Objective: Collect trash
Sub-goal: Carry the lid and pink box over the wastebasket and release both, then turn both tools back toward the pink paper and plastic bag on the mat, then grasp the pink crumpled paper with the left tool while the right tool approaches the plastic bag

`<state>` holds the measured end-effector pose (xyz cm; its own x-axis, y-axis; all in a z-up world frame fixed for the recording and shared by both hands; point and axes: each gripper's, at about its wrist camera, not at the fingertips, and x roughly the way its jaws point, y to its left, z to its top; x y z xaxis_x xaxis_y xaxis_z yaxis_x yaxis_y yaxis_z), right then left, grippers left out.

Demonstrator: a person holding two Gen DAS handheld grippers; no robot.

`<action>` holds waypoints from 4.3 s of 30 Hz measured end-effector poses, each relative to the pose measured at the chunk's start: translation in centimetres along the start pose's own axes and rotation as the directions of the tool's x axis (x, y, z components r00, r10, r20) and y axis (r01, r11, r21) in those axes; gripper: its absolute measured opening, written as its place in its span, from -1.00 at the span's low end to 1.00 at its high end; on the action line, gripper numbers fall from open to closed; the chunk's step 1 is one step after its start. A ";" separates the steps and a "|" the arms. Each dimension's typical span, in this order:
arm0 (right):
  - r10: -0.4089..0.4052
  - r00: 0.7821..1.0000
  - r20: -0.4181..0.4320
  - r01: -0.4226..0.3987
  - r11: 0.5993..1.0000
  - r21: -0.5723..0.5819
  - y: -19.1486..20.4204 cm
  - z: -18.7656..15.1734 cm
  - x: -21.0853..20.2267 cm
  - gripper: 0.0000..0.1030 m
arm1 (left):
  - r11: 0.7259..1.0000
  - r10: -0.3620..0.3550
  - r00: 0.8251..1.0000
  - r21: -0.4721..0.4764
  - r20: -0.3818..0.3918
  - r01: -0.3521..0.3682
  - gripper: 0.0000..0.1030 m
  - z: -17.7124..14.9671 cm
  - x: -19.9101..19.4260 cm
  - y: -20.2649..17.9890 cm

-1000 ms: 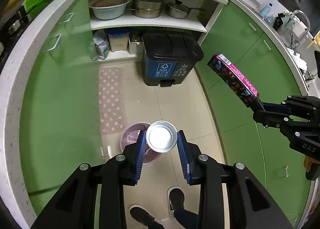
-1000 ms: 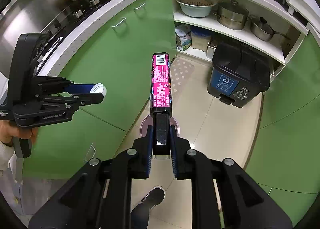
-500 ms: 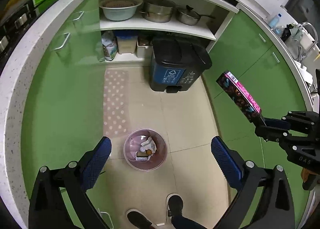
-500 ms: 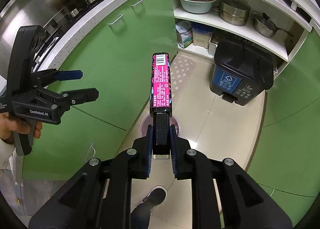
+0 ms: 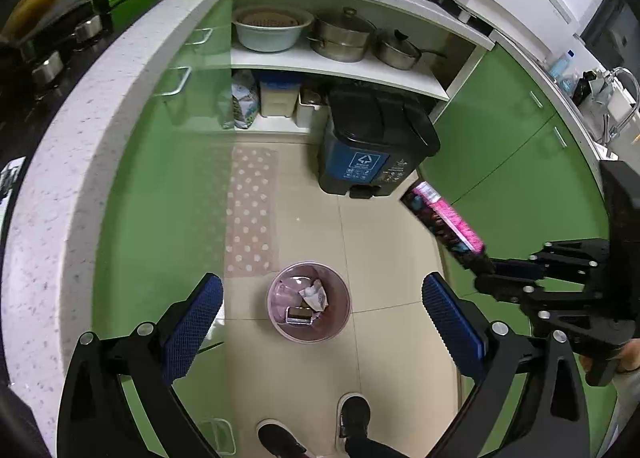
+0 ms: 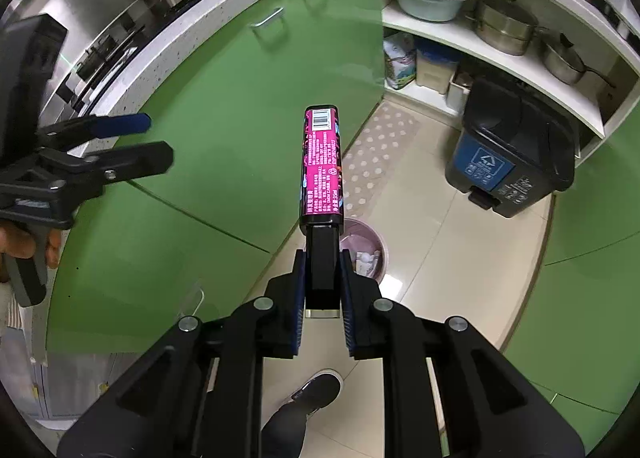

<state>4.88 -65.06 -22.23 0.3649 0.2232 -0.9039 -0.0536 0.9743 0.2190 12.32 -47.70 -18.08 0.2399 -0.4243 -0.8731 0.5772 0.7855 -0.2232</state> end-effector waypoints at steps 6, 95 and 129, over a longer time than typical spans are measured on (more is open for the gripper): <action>0.013 1.000 -0.024 -0.014 1.000 -0.024 1.3 0.8 1.7 -0.69 | 1.000 -0.004 1.000 -0.025 0.011 0.004 0.86 -0.4 -0.9 1.5; 0.241 0.940 -0.242 -0.338 0.556 -0.759 53.5 14.8 3.9 0.94 | 0.575 0.504 0.862 -0.719 -0.063 -0.389 0.86 -24.4 -27.7 37.9; 0.214 0.926 -0.312 -0.375 0.409 -0.832 61.6 14.8 11.0 0.94 | 0.483 0.516 0.853 -0.798 -0.074 -0.361 -0.40 -26.5 -30.4 37.9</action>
<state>19.39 -3.03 -13.26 0.0360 0.4248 -0.9046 -0.9321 0.3406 0.1228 6.25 6.93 -11.43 0.4444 0.0768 -0.8925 -0.4310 0.8918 -0.1379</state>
